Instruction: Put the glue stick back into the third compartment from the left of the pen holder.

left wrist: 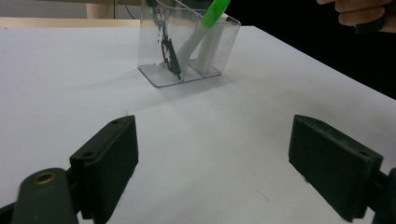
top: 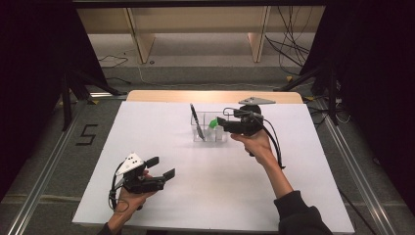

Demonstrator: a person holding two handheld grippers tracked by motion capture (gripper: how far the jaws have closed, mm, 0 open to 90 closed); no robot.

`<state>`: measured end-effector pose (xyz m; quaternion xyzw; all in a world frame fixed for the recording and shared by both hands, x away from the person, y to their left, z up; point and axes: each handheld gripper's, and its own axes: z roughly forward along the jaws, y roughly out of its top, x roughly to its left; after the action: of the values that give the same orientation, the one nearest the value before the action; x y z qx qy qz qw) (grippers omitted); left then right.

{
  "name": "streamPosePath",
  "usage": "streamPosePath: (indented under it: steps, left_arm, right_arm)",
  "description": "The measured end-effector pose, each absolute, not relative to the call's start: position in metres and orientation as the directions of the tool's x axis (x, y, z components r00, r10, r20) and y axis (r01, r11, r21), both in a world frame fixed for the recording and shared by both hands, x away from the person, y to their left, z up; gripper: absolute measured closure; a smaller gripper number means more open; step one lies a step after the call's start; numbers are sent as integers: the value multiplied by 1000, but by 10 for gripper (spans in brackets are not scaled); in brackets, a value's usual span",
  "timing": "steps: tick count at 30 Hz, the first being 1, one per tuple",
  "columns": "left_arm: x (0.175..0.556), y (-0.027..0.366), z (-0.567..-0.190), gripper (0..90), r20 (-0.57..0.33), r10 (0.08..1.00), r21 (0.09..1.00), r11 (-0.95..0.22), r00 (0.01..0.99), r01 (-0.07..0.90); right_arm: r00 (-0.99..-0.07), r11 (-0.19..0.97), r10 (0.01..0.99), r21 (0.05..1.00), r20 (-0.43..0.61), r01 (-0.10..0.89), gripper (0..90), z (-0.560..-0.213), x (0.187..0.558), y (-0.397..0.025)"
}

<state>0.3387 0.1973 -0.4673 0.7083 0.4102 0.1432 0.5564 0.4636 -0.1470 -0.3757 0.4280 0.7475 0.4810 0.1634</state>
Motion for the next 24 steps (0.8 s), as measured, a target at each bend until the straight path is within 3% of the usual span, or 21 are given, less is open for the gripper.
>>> streamPosePath:
  steps: [24]
  left_arm:
    - [338,195,-467,157,-250,717,909,-58,651,414]
  right_arm:
    - [-625,159,757,875,190,458,211,-392,428,-155]
